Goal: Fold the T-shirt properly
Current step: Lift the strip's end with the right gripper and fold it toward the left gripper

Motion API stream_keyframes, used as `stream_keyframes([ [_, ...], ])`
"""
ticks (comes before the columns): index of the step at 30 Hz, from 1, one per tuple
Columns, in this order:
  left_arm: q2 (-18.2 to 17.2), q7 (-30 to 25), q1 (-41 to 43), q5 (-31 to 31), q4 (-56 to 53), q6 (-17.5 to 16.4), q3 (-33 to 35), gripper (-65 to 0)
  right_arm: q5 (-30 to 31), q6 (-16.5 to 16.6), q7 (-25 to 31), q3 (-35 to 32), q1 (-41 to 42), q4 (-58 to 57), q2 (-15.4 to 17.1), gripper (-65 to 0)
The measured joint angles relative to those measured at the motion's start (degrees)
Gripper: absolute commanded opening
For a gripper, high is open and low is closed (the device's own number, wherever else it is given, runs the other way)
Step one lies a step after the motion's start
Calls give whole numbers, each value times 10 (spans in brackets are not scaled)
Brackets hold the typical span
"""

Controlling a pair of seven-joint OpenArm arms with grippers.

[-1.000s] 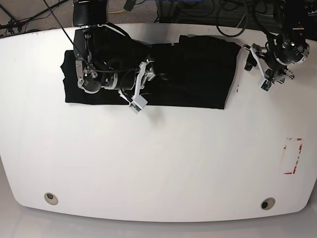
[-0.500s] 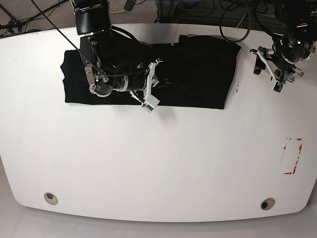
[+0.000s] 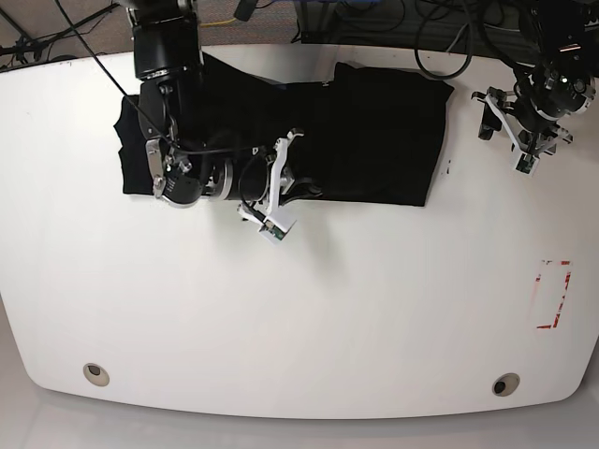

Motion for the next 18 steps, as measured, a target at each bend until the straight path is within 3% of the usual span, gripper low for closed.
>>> stream_keyframes([
  [11, 0, 0, 7, 0, 0, 0, 0, -292, -1, 0, 5, 0, 67, -79, 14, -626],
  [15, 6, 0, 7, 0, 0, 0, -1, -292, -1, 0, 19, 1, 64, -85, 32, -453],
  [18, 11, 0, 7, -2, 1, 0, 0, -292, 0, 0, 24, 1, 56, -87, 45, -276],
])
